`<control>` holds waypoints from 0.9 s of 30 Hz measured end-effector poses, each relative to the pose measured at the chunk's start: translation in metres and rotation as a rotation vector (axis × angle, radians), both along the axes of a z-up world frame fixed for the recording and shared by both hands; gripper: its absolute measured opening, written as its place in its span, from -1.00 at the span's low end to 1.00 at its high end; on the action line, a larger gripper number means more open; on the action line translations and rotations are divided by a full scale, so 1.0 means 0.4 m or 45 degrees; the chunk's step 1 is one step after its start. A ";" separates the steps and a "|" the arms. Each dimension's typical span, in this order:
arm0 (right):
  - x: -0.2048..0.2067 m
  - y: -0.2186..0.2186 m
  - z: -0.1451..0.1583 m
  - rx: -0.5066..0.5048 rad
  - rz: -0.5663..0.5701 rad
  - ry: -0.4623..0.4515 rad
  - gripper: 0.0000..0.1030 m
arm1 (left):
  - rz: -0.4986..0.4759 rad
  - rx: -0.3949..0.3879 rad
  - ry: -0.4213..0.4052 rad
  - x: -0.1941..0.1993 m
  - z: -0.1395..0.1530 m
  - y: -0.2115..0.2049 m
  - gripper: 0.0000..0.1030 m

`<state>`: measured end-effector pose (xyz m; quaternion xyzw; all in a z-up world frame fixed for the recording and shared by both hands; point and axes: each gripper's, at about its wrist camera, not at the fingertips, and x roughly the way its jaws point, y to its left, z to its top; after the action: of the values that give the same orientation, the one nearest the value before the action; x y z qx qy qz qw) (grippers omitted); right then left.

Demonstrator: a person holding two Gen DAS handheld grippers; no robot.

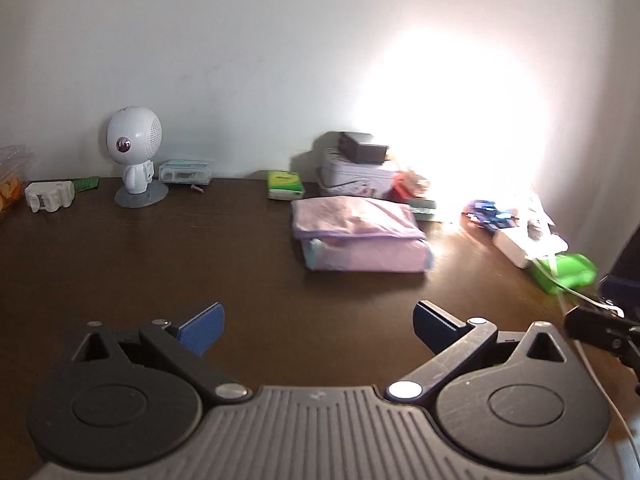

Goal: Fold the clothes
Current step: 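Move both grippers to the folded pink-and-blue garment and grasp its edge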

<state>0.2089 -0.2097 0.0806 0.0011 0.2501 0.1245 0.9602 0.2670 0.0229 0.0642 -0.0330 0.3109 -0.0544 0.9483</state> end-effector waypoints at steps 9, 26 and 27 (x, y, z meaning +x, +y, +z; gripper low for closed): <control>0.420 0.037 -0.131 -0.044 0.091 0.192 0.39 | -0.045 -0.022 0.098 0.282 -0.133 -0.037 -0.09; -0.137 0.025 -0.122 0.174 0.307 0.377 -0.98 | -0.176 0.030 0.167 -0.397 -0.107 0.038 -0.94; -0.223 0.023 -0.131 0.190 0.330 0.403 -0.98 | -0.199 0.022 0.170 -0.481 -0.111 0.039 -0.94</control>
<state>0.1195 -0.2005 0.0283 0.0596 0.3859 0.2633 0.8822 0.0745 0.0387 0.0196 -0.0040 0.3755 -0.1233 0.9186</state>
